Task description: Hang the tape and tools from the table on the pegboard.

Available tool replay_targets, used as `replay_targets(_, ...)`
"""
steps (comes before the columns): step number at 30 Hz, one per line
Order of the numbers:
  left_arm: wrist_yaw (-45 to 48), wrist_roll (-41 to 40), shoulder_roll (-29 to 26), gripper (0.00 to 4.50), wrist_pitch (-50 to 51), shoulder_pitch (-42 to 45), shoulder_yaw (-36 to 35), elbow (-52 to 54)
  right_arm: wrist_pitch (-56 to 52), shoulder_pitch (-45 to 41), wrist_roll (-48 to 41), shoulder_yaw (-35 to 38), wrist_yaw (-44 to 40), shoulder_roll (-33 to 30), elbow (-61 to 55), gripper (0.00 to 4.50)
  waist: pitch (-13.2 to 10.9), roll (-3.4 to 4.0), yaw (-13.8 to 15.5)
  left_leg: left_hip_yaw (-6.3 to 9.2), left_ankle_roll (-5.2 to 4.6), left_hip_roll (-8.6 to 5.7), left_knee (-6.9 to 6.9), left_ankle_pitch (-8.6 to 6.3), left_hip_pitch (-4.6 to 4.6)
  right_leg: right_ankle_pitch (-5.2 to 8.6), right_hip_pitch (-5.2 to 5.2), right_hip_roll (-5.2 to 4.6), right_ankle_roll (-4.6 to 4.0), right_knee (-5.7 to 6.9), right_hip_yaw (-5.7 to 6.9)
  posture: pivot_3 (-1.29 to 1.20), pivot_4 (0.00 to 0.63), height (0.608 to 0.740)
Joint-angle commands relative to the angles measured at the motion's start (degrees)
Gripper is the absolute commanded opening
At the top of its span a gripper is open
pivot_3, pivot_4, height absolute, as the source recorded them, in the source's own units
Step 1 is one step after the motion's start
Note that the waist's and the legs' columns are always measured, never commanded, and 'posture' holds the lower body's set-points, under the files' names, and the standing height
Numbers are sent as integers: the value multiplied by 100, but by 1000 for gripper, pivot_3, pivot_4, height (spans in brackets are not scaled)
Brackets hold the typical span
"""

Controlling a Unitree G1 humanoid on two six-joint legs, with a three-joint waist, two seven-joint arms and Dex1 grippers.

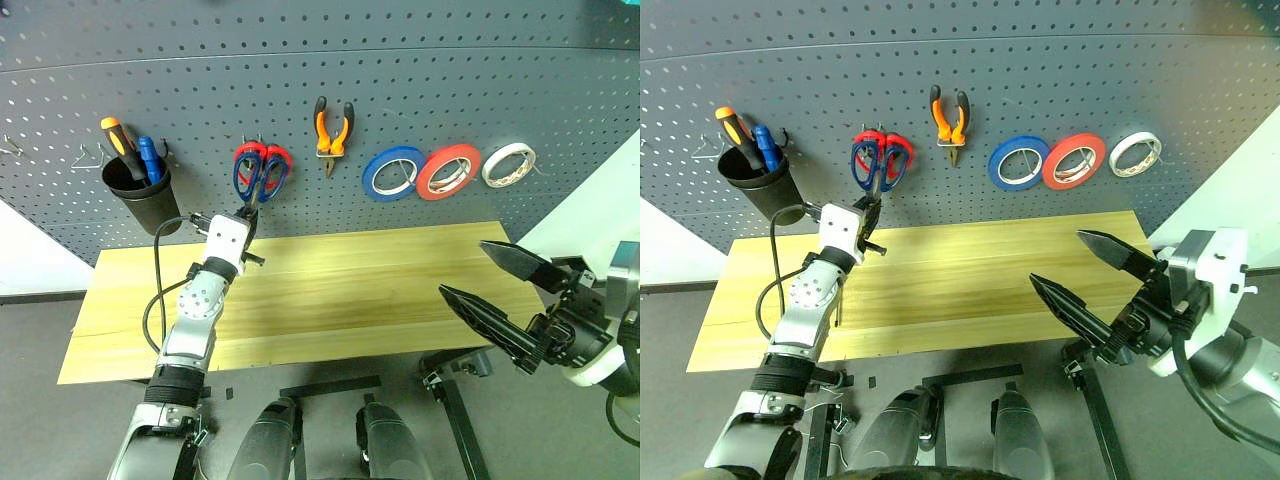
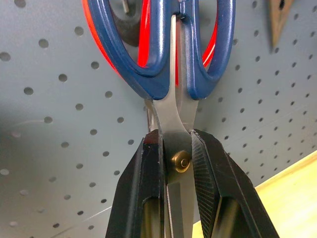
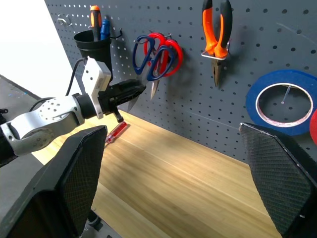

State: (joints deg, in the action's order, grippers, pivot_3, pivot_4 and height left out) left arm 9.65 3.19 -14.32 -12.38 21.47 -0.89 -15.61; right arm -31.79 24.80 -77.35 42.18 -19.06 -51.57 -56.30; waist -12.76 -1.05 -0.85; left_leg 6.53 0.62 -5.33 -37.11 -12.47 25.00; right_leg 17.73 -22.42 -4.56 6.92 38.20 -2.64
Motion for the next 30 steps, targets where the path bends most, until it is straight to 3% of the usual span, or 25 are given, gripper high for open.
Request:
replay_targets(1, -121, 4, -10, 487, -236, 120, -103, 24, 118, 4, -51, 167, -6, -40, -163, 4500, 0, 0, -2, 0, 0, 0, 0, 0, 0, 0, 0, 0, 0, 0, 0, -102, 189, 740)
replay_targets(2, -110, -19, -5, 487, -211, 116, -104, 20, 118, 6, -47, 166, -6, -40, -162, 4500, 0, 0, -2, 0, 0, 0, 0, 0, 0, 0, 0, 0, 0, 0, 0, -102, 189, 740)
replay_targets(12, -108, -47, 16, 3603, -40, -117, -84, 279, 96, -63, 65, 72, -4, -56, -92, 4500, 1, 0, 3, 0, 0, 0, 0, 0, 0, 0, 0, 0, 0, 0, -1, -95, 186, 740)
replay_targets(20, 303, -93, -217, 3603, 607, -986, -28, 1126, 104, 153, 24, 317, -246, 19, -159, 4500, 7, 3, -1, -1, 0, 0, 1, 0, -2, 0, 1, 0, 0, 1, -3, -93, 184, 740)
replay_targets(26, 306, -197, -312, 3603, 1664, -1838, -257, 1994, 273, 768, 134, 797, -807, 348, -346, 4500, 24, 9, 14, -1, 0, 3, 3, -1, -4, 0, 2, -1, 0, 0, -13, -90, 180, 740)
replay_targets(30, -25, -370, -183, 3603, 2898, -1816, -628, 2123, 415, 908, -51, 1057, -907, 362, -355, 4500, 35, 7, 17, -2, 0, 4, 2, -1, -17, -3, 16, -2, -5, -2, -13, -88, 177, 740)
